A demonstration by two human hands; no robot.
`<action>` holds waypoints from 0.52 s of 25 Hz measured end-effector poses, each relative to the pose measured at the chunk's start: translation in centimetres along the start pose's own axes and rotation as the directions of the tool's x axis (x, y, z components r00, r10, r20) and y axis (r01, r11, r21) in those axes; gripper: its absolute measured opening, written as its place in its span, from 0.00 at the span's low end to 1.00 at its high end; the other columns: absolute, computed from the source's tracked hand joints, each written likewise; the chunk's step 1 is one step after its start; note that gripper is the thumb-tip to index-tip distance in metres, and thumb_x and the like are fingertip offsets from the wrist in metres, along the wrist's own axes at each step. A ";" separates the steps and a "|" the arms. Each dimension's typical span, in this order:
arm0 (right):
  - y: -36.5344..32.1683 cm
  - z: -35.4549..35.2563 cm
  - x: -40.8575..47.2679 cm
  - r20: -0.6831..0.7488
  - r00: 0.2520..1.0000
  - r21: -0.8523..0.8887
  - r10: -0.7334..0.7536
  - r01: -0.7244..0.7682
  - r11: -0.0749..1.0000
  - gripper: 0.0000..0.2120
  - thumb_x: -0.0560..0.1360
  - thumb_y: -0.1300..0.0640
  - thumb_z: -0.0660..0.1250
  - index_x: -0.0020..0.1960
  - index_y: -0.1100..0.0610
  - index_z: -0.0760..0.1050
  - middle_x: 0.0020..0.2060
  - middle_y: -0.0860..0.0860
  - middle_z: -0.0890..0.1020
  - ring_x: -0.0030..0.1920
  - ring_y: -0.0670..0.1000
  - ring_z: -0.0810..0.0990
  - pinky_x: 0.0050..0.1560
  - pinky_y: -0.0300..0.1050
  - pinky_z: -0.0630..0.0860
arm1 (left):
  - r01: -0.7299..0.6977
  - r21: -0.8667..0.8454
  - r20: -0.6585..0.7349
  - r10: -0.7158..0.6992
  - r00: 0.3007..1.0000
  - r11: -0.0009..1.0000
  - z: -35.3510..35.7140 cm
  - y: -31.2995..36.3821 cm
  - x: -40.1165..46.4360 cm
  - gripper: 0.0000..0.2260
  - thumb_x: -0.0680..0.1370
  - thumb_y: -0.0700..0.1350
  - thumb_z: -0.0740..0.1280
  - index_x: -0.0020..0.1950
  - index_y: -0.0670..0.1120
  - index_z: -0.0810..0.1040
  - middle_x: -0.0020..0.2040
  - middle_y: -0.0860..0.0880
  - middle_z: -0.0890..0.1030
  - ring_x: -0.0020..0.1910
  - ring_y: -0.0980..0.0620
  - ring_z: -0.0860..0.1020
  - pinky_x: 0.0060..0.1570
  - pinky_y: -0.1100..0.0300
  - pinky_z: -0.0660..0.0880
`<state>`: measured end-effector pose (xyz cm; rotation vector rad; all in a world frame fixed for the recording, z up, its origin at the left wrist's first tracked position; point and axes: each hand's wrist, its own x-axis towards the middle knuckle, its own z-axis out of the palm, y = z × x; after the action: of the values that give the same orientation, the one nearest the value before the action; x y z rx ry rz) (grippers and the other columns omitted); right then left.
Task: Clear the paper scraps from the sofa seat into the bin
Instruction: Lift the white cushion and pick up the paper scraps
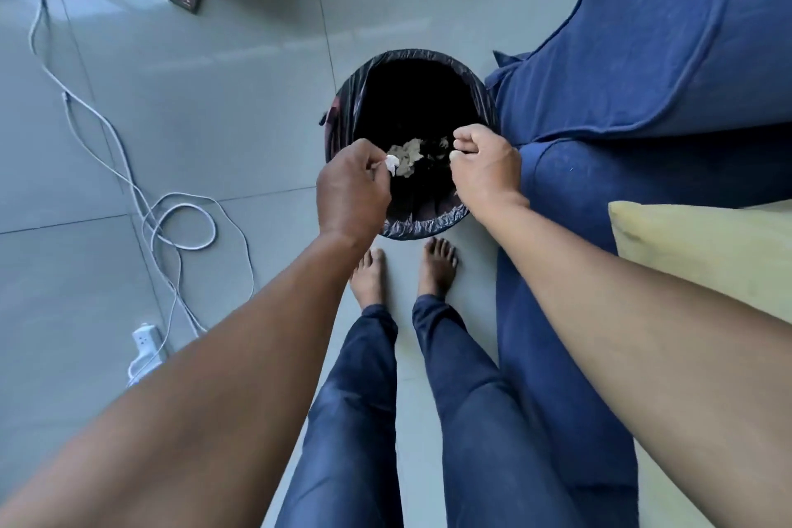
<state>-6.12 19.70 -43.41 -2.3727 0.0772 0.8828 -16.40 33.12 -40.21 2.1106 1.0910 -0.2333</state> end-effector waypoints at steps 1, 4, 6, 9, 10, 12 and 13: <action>0.2 -0.4 -0.5 -0.021 1.000 0.010 -0.008 0.008 1.000 0.14 0.75 0.62 0.65 0.58 0.53 0.81 0.53 0.49 0.85 0.53 0.48 0.83 0.59 0.41 0.77 | 0.010 0.018 0.057 -0.011 0.998 1.000 0.3 0.0 0.6 0.09 0.76 0.42 0.66 0.53 0.51 0.82 0.46 0.52 0.85 0.45 0.50 0.82 0.49 0.54 0.79; 0.3 -2.4 -2.5 -0.068 0.997 0.022 -0.040 0.041 0.999 0.13 0.75 0.62 0.65 0.58 0.54 0.81 0.54 0.50 0.86 0.54 0.49 0.84 0.62 0.45 0.77 | 0.011 0.104 0.167 -0.029 0.986 0.995 -0.3 0.4 1.3 0.18 0.77 0.42 0.66 0.67 0.50 0.78 0.58 0.47 0.84 0.57 0.47 0.81 0.61 0.53 0.77; -0.4 -4.3 -4.3 -0.082 0.996 0.023 -0.047 0.050 0.999 0.15 0.76 0.62 0.65 0.60 0.55 0.81 0.55 0.51 0.85 0.56 0.49 0.84 0.62 0.41 0.75 | -0.024 0.125 0.142 0.006 0.990 0.992 -1.7 1.5 0.6 0.17 0.78 0.44 0.66 0.67 0.49 0.79 0.58 0.46 0.84 0.58 0.46 0.81 0.61 0.53 0.76; -2.2 -7.2 -7.3 -0.063 0.993 0.003 -0.101 0.101 0.995 0.17 0.77 0.59 0.64 0.66 0.55 0.78 0.59 0.53 0.84 0.60 0.52 0.81 0.64 0.44 0.73 | -0.117 0.162 0.110 0.100 0.989 0.980 -4.9 4.1 -2.3 0.16 0.79 0.44 0.64 0.67 0.48 0.79 0.60 0.47 0.83 0.59 0.44 0.80 0.61 0.54 0.75; -2.8 -8.0 -8.3 -0.051 0.990 -0.020 -0.130 0.129 0.991 0.18 0.78 0.58 0.64 0.68 0.55 0.76 0.61 0.54 0.83 0.63 0.54 0.80 0.66 0.46 0.72 | -0.147 0.183 0.109 0.129 0.986 0.972 -5.8 5.0 -3.2 0.16 0.80 0.45 0.64 0.68 0.48 0.78 0.64 0.48 0.81 0.62 0.45 0.79 0.62 0.54 0.73; -4.1 -9.8 -10.6 -0.044 0.983 -0.061 -0.178 0.175 0.983 0.19 0.79 0.58 0.63 0.70 0.57 0.74 0.67 0.55 0.78 0.68 0.55 0.75 0.69 0.46 0.67 | -0.220 0.208 0.123 0.197 0.973 0.953 -7.8 7.0 -5.4 0.18 0.80 0.45 0.63 0.71 0.49 0.75 0.71 0.51 0.75 0.69 0.49 0.74 0.67 0.55 0.69; -4.8 -10.7 -11.9 -0.049 0.977 -0.069 -0.206 0.202 0.977 0.20 0.80 0.59 0.63 0.71 0.58 0.73 0.70 0.55 0.76 0.71 0.54 0.73 0.71 0.44 0.64 | -0.257 0.217 0.135 0.232 0.963 0.942 -8.8 8.1 -6.6 0.19 0.81 0.45 0.63 0.72 0.48 0.73 0.74 0.51 0.72 0.73 0.50 0.70 0.71 0.54 0.67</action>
<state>-8.03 15.89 -27.24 -2.4125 -0.1729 0.7310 -15.74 31.98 -26.64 2.3883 0.7577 -0.3653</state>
